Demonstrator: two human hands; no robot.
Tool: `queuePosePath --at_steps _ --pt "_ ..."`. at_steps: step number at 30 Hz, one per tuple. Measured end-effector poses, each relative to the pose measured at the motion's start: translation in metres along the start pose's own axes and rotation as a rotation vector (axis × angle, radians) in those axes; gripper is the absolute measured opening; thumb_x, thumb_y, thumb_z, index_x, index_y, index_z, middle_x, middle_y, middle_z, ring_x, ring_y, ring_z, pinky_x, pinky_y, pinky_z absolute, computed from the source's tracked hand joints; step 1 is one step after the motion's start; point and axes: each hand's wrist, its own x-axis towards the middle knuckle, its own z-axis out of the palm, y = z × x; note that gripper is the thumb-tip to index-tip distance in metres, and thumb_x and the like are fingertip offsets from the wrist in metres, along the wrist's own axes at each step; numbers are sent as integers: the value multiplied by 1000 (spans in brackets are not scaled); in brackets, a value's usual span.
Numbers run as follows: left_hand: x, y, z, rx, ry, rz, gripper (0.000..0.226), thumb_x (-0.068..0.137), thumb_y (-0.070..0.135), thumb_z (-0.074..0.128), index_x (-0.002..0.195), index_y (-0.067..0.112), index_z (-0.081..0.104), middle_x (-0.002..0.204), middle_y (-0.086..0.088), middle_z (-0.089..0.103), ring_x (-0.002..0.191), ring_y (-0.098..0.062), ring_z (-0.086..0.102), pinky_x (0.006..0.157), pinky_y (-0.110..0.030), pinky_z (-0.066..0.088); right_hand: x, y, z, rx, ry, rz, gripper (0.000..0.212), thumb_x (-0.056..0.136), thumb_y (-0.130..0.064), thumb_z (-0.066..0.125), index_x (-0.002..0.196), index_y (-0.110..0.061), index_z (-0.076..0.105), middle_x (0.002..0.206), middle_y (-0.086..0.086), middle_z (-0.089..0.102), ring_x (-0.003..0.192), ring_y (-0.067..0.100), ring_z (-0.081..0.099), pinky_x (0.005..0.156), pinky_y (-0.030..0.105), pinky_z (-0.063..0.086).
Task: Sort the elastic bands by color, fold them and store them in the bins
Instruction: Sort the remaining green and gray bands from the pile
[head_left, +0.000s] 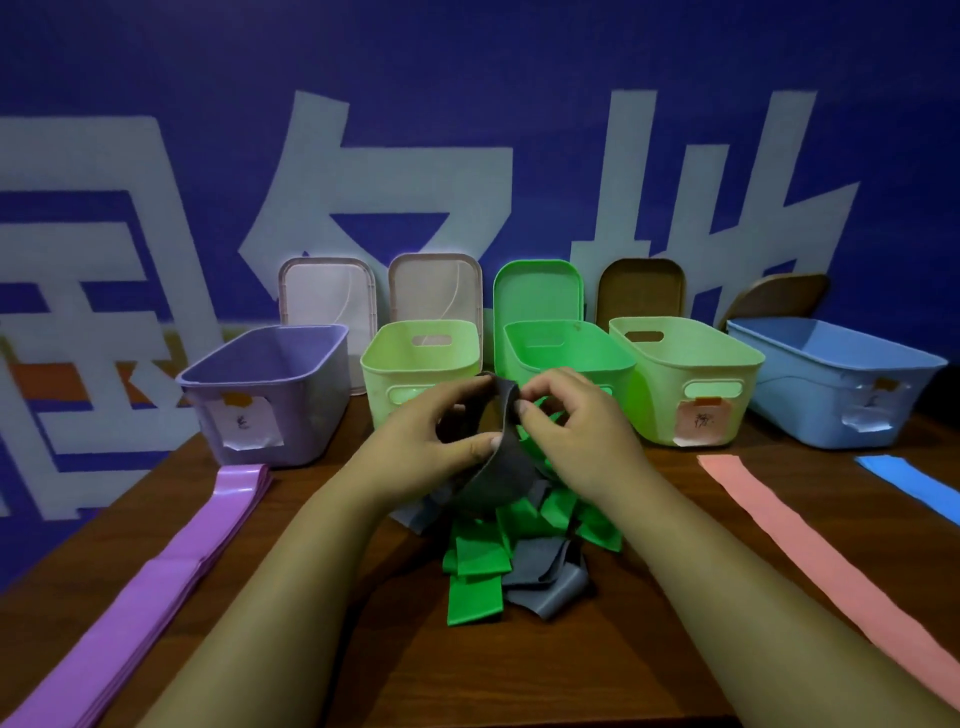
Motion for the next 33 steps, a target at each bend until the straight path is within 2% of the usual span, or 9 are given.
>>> queuePosePath --at_steps 2,6,11,14,17,22,27,31,33 --pt "-3 10 -9 -131 48 -32 50 98 36 73 146 37 58 134 21 67 124 5 61 106 -30 53 14 -17 -9 24 28 8 9 98 -23 69 90 -27 67 88 -11 64 80 4 58 70 27 46" --pt "-5 22 -25 -150 200 -59 17 105 36 61 117 32 73 109 12 75 106 -6 69 96 -42 60 41 -55 -25 27 79 -37 8 101 -25 65 93 -26 66 82 -8 67 76 7 61 62 22 50" --pt "-13 29 -27 -279 485 -110 15 107 38 57 101 30 68 94 5 73 92 -17 71 87 -50 61 68 -92 -29 -37 133 -130 5 104 -27 64 102 -28 68 87 -12 68 80 4 64 61 9 44" --pt "-20 25 -26 -223 406 -109 21 104 48 59 120 36 63 110 12 70 103 -8 67 91 -37 59 80 -111 -30 -43 145 -166 6 105 -29 63 105 -28 68 89 -12 69 83 6 65 65 18 48" --pt "-30 27 -21 -259 258 -158 34 103 45 62 136 35 58 119 13 67 107 -3 66 83 -18 56 86 -127 -33 -34 146 -180 8 107 -29 62 109 -27 68 94 -13 69 85 3 65 65 11 45" --pt "-49 31 -13 -289 164 -186 25 106 28 62 130 35 61 118 13 72 105 8 67 82 -9 51 86 -144 -35 -29 169 -210 13 108 -32 60 115 -26 69 101 -12 70 94 4 65 75 17 53" --pt "-71 36 -12 -301 100 -201 28 105 21 64 129 36 66 117 20 75 108 5 69 84 -12 52 85 -148 -37 56 202 -208 16 109 -35 60 119 -28 69 106 -12 70 100 3 65 76 14 55" --pt "-95 39 -11 -391 133 -265 16 102 12 66 114 19 74 103 5 80 91 -10 74 75 -22 58 89 -147 -35 128 261 -174 10 106 -31 64 110 -29 73 96 -16 69 87 -4 63 68 8 48" --pt "-114 40 -8 -539 144 -328 12 100 8 68 111 10 73 93 -6 77 78 -19 70 67 -27 58 93 -141 -28 115 264 -134 8 104 -32 66 107 -30 74 94 -16 70 85 0 64 69 16 51"
